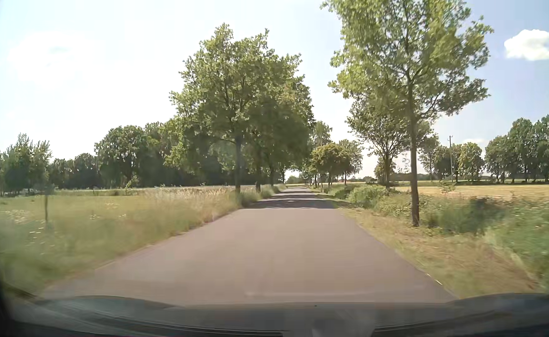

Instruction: Follow the waypoints while adhering to traffic rules and regulations

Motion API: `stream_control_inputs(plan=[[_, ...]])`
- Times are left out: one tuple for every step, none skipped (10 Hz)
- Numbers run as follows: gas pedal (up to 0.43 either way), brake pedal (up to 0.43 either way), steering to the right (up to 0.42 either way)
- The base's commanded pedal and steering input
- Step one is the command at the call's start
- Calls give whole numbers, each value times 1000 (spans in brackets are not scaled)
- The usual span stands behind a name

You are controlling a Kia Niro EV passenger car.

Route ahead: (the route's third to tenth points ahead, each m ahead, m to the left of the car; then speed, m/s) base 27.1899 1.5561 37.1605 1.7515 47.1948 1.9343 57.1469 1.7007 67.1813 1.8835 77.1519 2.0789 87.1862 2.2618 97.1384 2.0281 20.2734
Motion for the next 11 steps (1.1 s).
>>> stream_control_inputs(plan=[[220,6,4],[220,6,4],[220,6,4],[220,6,4],[220,6,4],[220,6,4],[220,6,4],[220,6,4],[220,6,4],[220,6,4],[220,6,4]])
